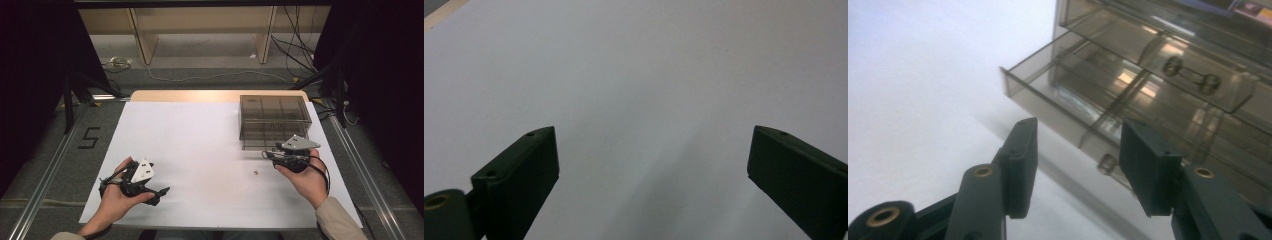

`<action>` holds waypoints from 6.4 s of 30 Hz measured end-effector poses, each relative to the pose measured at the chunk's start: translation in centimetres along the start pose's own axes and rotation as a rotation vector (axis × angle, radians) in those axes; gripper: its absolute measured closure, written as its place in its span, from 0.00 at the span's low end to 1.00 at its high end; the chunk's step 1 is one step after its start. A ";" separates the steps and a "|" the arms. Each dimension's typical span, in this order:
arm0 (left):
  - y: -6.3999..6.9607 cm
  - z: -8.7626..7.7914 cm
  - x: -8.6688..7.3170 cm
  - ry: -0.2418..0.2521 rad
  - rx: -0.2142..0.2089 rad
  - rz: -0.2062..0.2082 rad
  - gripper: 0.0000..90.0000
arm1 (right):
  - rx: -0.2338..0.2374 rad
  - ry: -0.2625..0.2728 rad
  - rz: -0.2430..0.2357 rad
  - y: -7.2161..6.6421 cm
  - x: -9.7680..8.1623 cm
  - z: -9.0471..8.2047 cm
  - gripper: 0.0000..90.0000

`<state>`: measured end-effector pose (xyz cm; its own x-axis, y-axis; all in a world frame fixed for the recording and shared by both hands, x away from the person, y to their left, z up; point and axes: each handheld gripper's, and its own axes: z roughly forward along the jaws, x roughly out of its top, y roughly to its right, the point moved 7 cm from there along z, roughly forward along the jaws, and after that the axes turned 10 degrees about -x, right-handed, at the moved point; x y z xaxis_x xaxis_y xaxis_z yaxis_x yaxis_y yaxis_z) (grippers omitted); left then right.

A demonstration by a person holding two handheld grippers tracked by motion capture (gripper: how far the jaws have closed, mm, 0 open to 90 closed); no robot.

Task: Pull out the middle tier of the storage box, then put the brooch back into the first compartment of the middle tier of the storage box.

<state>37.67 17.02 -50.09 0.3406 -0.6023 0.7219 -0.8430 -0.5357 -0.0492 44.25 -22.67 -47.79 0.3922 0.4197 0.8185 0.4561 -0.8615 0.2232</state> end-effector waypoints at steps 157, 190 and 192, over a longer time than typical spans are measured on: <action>0.0 -0.2 0.1 0.006 0.006 -0.003 0.08 | 0.171 -0.075 0.070 -5.0 -1.9 1.0 0.88; 0.0 -0.3 0.1 0.006 0.005 -0.002 0.08 | 0.157 -0.054 0.081 -4.4 -1.4 0.8 0.88; 0.0 -0.3 0.1 0.007 0.005 -0.003 0.08 | 0.157 -0.054 0.083 -4.4 -1.4 0.7 0.88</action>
<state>37.62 17.15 -49.85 0.3403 -0.5961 0.7272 -0.8396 -0.5408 -0.0504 42.27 -19.24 -50.32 0.4742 0.3670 0.8003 0.5373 -0.8407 0.0672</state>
